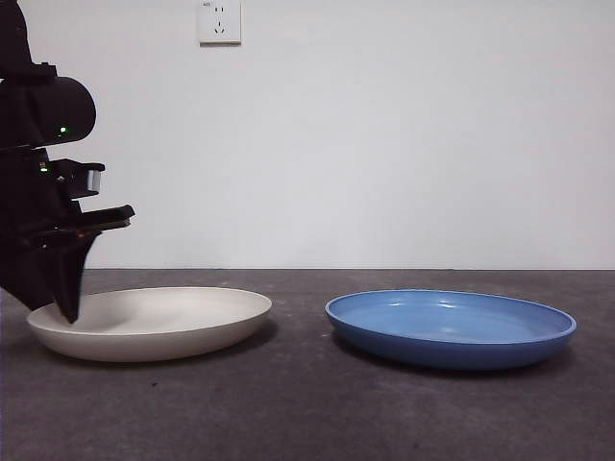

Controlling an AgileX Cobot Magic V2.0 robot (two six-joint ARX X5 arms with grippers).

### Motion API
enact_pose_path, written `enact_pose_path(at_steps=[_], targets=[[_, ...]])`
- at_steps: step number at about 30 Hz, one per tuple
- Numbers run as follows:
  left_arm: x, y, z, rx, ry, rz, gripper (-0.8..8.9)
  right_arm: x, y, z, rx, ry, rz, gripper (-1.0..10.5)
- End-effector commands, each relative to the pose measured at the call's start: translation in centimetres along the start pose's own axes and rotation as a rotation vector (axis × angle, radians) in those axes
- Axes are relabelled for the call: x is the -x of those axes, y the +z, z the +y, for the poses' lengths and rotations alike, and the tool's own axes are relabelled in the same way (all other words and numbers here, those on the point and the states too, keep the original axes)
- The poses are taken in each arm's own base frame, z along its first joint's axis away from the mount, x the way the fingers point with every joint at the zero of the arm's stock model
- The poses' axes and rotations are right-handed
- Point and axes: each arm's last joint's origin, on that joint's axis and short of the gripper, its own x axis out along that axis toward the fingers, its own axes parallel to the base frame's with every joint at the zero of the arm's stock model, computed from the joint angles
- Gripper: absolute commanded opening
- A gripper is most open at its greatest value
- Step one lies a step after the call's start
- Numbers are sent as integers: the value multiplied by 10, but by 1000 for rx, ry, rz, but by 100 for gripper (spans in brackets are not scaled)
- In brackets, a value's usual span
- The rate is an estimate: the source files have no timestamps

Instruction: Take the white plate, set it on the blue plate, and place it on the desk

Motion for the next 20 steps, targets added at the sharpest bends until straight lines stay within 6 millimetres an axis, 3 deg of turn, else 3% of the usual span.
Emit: enact_pose_path(at_steps=[1,11,20], targets=[[-1,6,-1,0,1,-13,10,3,4,1,5,-1,-18,457],[5,7,0,23,-1,-33,10,3,4,1,5,-1,-18,457],[67,13,-14,9,-102,-220,10,3,4,1,5,-1,-19,457]])
